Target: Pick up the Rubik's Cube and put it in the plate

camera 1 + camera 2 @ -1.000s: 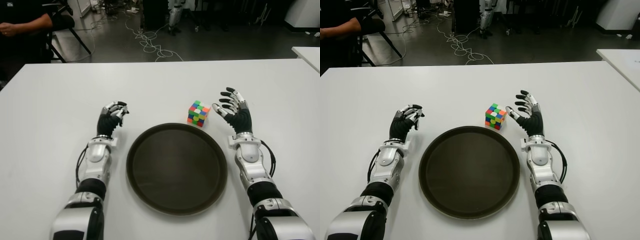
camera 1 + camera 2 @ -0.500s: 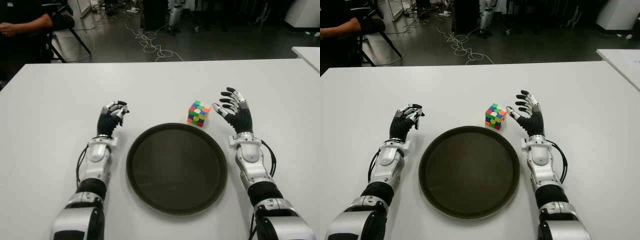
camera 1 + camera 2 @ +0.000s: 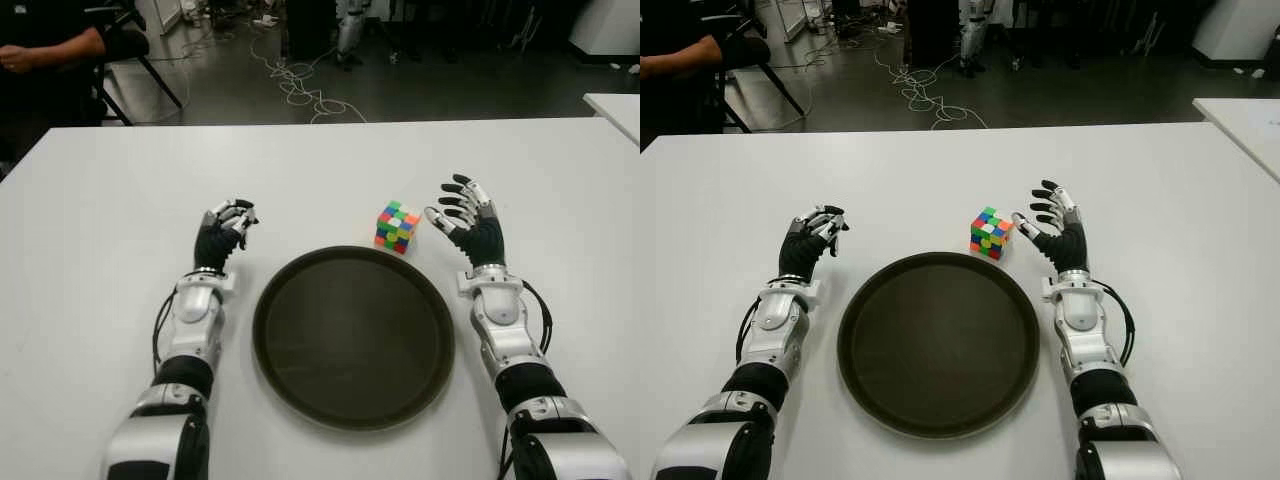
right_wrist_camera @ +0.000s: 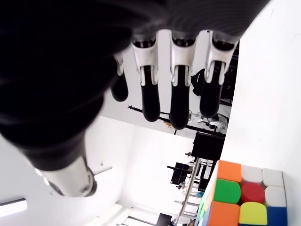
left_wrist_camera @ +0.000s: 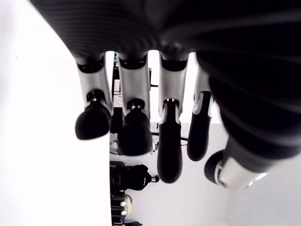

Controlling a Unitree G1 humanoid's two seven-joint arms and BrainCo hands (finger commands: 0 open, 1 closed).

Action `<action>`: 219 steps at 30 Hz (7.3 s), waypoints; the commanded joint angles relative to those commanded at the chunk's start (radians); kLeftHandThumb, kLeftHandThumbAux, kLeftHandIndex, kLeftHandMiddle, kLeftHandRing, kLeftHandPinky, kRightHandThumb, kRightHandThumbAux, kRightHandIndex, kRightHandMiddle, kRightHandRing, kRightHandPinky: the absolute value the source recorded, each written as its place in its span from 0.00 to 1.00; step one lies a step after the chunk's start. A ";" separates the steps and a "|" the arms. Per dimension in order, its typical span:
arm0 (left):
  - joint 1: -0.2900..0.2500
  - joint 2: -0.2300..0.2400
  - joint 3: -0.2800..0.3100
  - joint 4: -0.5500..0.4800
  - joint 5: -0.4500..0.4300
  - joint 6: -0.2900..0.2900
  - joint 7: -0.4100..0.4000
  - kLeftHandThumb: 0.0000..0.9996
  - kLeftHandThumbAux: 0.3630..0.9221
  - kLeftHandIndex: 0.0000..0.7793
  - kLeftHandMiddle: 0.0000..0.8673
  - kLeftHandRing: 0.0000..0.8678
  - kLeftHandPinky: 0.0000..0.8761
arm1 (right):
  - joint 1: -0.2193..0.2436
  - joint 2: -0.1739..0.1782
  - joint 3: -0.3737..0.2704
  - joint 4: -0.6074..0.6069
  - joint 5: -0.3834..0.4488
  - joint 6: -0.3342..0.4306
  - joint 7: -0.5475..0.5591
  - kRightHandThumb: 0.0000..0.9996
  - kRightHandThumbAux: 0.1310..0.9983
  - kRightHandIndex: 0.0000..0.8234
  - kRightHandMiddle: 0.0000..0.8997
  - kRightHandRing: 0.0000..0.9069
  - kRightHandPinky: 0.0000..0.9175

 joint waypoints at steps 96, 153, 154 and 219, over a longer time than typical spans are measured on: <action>0.019 0.001 -0.010 -0.010 0.002 -0.026 -0.005 0.85 0.53 0.54 0.66 0.86 0.85 | -0.087 -0.313 0.443 -0.468 -0.704 0.567 0.151 0.00 0.70 0.11 0.13 0.14 0.10; 0.019 0.003 -0.022 0.006 0.019 -0.071 -0.014 0.85 0.53 0.54 0.67 0.86 0.84 | -0.188 -0.228 0.515 -0.112 -0.687 0.524 0.017 0.00 0.74 0.20 0.20 0.19 0.14; 0.018 0.003 -0.022 0.009 0.019 -0.075 -0.015 0.85 0.53 0.54 0.67 0.86 0.84 | -0.190 -0.227 0.517 -0.104 -0.688 0.522 0.015 0.00 0.74 0.20 0.20 0.19 0.14; -0.005 -0.008 -0.017 0.045 0.020 -0.080 -0.012 0.85 0.53 0.54 0.68 0.86 0.83 | -0.242 -0.167 0.584 0.111 -0.687 0.416 -0.073 0.00 0.74 0.19 0.20 0.21 0.18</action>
